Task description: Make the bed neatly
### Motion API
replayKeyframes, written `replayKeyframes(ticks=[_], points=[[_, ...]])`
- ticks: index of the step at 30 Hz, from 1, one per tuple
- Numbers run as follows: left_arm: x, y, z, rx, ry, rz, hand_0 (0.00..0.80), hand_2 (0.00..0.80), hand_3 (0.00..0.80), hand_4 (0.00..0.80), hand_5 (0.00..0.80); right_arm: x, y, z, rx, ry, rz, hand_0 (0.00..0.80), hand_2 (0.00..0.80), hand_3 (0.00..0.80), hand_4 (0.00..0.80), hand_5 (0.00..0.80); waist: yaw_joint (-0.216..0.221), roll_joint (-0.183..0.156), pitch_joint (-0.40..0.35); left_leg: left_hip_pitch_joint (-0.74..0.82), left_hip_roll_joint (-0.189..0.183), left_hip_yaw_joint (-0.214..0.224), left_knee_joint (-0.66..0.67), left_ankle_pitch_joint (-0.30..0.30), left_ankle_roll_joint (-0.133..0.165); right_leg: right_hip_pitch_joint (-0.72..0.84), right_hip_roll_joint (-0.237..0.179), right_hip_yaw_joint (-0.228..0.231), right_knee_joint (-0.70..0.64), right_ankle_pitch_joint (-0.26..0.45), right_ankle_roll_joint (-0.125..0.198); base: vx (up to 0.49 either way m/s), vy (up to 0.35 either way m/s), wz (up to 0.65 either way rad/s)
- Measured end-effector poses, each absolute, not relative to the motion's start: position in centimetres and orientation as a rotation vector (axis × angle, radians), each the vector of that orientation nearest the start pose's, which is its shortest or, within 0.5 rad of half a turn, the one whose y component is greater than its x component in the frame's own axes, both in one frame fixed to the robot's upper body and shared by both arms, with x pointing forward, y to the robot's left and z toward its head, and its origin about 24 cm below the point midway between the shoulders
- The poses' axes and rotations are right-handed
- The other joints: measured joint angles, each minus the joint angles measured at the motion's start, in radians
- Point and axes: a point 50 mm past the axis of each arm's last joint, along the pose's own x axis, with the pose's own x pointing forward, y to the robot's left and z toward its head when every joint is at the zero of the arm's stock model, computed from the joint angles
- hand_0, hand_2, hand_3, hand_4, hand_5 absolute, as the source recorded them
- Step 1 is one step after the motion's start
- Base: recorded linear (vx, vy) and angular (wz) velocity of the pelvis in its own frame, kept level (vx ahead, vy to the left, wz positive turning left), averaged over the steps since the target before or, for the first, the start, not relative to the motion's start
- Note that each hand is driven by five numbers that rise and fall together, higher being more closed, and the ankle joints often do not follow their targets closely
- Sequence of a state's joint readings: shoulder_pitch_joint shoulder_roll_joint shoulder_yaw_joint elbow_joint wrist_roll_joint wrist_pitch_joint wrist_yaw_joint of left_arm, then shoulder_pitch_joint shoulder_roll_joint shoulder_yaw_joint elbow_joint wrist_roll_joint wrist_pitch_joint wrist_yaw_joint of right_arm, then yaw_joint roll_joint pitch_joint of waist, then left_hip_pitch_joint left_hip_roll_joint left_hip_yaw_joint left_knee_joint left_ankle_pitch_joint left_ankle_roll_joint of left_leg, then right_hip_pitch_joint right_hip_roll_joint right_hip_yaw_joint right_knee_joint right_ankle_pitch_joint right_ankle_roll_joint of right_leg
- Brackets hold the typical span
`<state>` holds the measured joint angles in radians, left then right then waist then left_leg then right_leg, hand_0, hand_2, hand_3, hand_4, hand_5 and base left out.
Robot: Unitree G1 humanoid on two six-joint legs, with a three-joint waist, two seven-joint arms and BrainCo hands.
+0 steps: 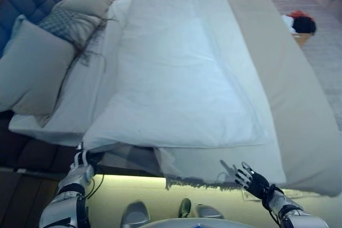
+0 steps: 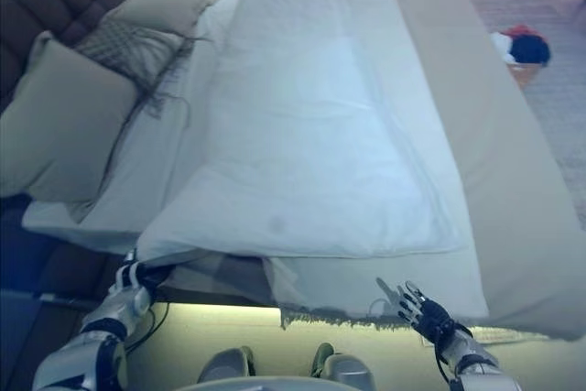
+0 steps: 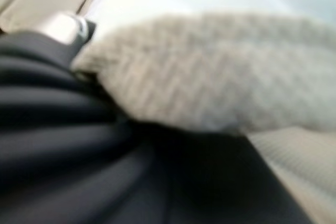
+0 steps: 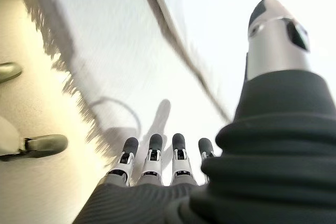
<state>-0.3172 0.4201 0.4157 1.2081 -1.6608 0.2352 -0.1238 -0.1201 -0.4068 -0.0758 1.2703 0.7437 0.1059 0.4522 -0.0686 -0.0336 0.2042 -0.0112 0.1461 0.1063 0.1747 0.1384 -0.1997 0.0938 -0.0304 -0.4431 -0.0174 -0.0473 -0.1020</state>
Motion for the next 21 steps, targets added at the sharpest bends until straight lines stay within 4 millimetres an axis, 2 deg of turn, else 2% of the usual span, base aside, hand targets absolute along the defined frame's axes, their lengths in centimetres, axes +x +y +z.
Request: replayKeyframes(ticks=[2,4,8,10,11,12,13,15,16,17,18,19,21], points=[[21.6,31.5,-7.6,-1.579,0.241,0.776,0.8,0.8,0.8,0.8,0.8,12.2,-29.1,-13.0,0.632,0.919,-0.319,0.0,0.0,0.0,0.0,0.0,-0.001,0.0,0.0,0.007,-0.001,-0.001,-0.015,-0.007,-0.006,-0.016,-0.006,-0.004,0.019,0.0,0.001,-0.083,0.264,-0.04],[21.0,31.4,-8.1,-1.582,0.26,0.802,0.8,0.8,0.8,0.8,0.8,11.9,-29.0,-13.1,0.632,0.928,-0.329,0.0,0.0,0.0,0.0,0.0,-0.003,0.004,-0.001,0.021,-0.005,0.0,-0.034,-0.025,0.006,-0.025,-0.009,-0.004,0.027,0.005,0.009,-0.084,0.222,-0.21],[21.7,31.0,-7.7,-1.605,0.276,0.76,0.8,0.8,0.8,0.8,0.8,12.2,-28.1,-13.4,0.657,0.921,-0.324,0.0,0.0,0.0,0.0,0.0,-0.01,0.01,-0.002,0.037,-0.003,-0.003,-0.092,-0.057,0.05,-0.053,-0.01,-0.003,0.07,0.003,0.025,-0.072,0.191,0.05],[22.0,30.7,-7.6,-1.619,0.291,0.733,0.8,0.8,0.8,0.8,0.8,12.8,-27.7,-13.3,0.664,0.907,-0.308,0.0,0.0,0.0,0.0,0.0,-0.021,0.024,-0.007,0.038,0.005,-0.006,-0.137,-0.075,0.076,-0.071,-0.007,-0.013,0.099,-0.002,0.034,-0.058,0.209,0.19],[22.1,30.6,-7.6,-1.625,0.302,0.722,0.8,0.8,0.8,0.8,0.8,13.2,-27.7,-13.1,0.661,0.892,-0.298,0.0,0.0,0.0,0.0,0.0,-0.027,0.044,-0.005,0.038,0.007,-0.008,-0.161,-0.095,0.108,-0.08,-0.005,-0.017,0.121,-0.009,0.043,-0.041,0.16,0.02],[22.2,30.4,-7.6,-1.623,0.316,0.712,0.8,0.8,0.8,0.8,0.8,13.7,-27.6,-13.0,0.659,0.873,-0.289,0.0,0.0,0.0,0.0,0.0,-0.022,0.05,-0.005,0.038,0.009,-0.019,-0.168,-0.118,0.089,-0.092,-0.011,-0.01,0.148,-0.016,0.052,-0.038,0.178,-0.11],[22.2,30.2,-7.6,-1.619,0.327,0.708,0.8,0.8,0.8,0.8,0.8,14.0,-27.6,-12.8,0.662,0.86,-0.282,0.0,0.0,0.0,0.0,0.0,-0.023,0.048,-0.008,0.038,-0.004,-0.022,-0.168,-0.119,0.09,-0.102,-0.024,0.012,0.172,-0.02,0.058,-0.034,0.169,-0.09],[22.7,29.6,-7.6,-1.618,0.357,0.68,0.8,0.8,0.8,0.8,0.8,14.0,-27.7,-12.7,0.656,0.853,-0.282,0.0,0.0,0.0,0.0,0.0,-0.026,0.043,-0.011,0.039,-0.033,-0.024,-0.184,-0.127,0.103,-0.122,-0.044,0.087,0.207,-0.033,0.079,-0.05,0.167,0.13],[22.9,29.3,-7.6,-1.626,0.362,0.669,0.8,0.8,0.8,0.8,0.8,14.1,-27.7,-12.7,0.655,0.852,-0.279,0.0,0.0,0.0,0.0,0.0,-0.025,0.032,-0.017,0.042,-0.046,-0.021,-0.198,-0.129,0.111,-0.126,-0.059,0.077,0.193,-0.029,0.082,-0.079,0.149,0.2],[23.1,28.9,-7.6,-1.634,0.368,0.66,0.8,0.8,0.8,0.8,0.8,14.2,-27.6,-12.7,0.652,0.849,-0.276,0.0,0.0,0.0,0.0,0.0,-0.029,0.031,-0.016,0.032,-0.063,-0.006,-0.147,-0.126,0.125,-0.128,-0.076,0.063,0.195,-0.021,0.079,-0.124,0.146,0.14],[23.2,28.3,-7.8,-1.645,0.378,0.656,0.8,0.8,0.8,0.8,0.8,14.4,-27.6,-12.6,0.645,0.847,-0.268,0.0,0.0,0.0,0.0,0.0,-0.029,0.032,-0.014,0.02,-0.073,0.008,-0.089,-0.135,0.132,-0.125,-0.091,0.062,0.214,-0.023,0.09,-0.165,0.143,0.1],[23.3,27.7,-8.0,-1.657,0.388,0.649,0.8,0.8,0.8,0.8,0.8,14.4,-27.5,-12.6,0.634,0.852,-0.256,0.0,0.0,0.0,0.0,0.0,-0.031,0.036,-0.011,0.018,-0.073,0.017,-0.068,-0.158,0.148,-0.123,-0.099,0.067,0.246,-0.035,0.101,-0.174,0.102,0.05],[23.6,26.8,-8.2,-1.654,0.411,0.634,0.8,0.8,0.8,0.8,0.8,14.6,-26.9,-12.8,0.619,0.87,-0.214,0.0,0.0,0.0,0.0,0.0,-0.027,0.031,-0.002,0.018,-0.09,-0.001,-0.039,-0.187,0.154,-0.139,-0.12,0.111,0.324,-0.068,0.115,-0.167,0.005,0.16]])
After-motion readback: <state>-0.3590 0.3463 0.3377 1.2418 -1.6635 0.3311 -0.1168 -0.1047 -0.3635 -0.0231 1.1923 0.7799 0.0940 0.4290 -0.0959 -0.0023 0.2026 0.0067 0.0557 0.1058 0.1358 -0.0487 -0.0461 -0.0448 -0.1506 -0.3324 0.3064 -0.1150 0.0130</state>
